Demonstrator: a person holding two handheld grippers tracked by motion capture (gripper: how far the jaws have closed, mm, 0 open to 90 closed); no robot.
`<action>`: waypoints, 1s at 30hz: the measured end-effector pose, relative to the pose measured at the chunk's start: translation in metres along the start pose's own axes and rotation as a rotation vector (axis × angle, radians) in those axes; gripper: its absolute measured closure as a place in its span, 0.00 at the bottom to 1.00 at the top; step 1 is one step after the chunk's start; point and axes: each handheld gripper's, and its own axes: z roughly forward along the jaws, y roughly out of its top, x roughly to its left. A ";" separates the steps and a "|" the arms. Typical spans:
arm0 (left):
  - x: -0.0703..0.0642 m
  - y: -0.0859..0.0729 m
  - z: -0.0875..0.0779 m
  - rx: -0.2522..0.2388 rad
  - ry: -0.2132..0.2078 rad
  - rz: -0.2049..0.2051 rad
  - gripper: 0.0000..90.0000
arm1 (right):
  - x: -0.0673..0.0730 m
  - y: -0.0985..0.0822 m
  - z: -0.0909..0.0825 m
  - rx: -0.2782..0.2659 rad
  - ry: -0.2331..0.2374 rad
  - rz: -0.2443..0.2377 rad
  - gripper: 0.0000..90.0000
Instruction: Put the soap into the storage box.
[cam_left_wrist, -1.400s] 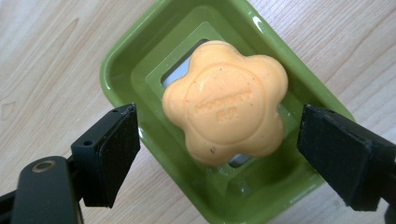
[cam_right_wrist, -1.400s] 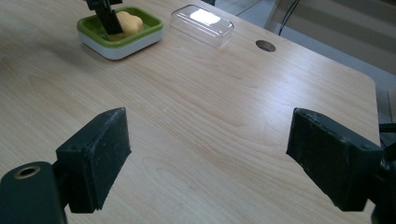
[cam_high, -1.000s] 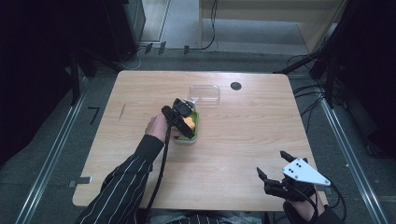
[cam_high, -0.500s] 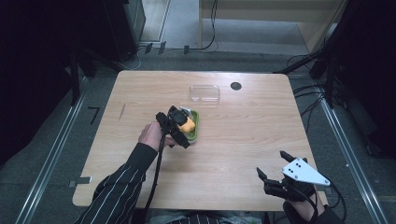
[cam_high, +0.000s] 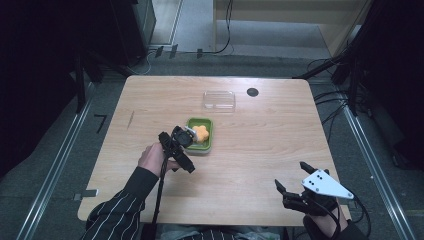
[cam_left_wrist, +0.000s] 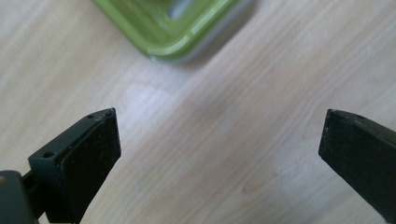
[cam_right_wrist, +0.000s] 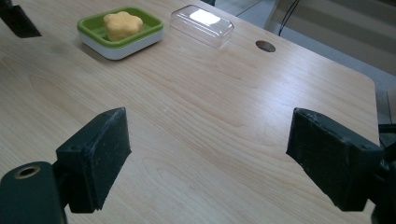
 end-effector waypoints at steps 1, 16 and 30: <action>-0.001 -0.003 0.001 0.005 -0.005 -0.001 0.00 | 0.000 0.000 0.000 0.000 0.000 0.000 0.15; -0.007 -0.044 0.010 0.042 -0.044 -0.010 0.00 | 0.000 0.000 0.000 -0.001 0.001 0.002 0.15; -0.011 -0.063 0.014 0.025 -0.054 -0.022 0.00 | 0.001 0.000 0.000 0.001 -0.001 0.001 0.15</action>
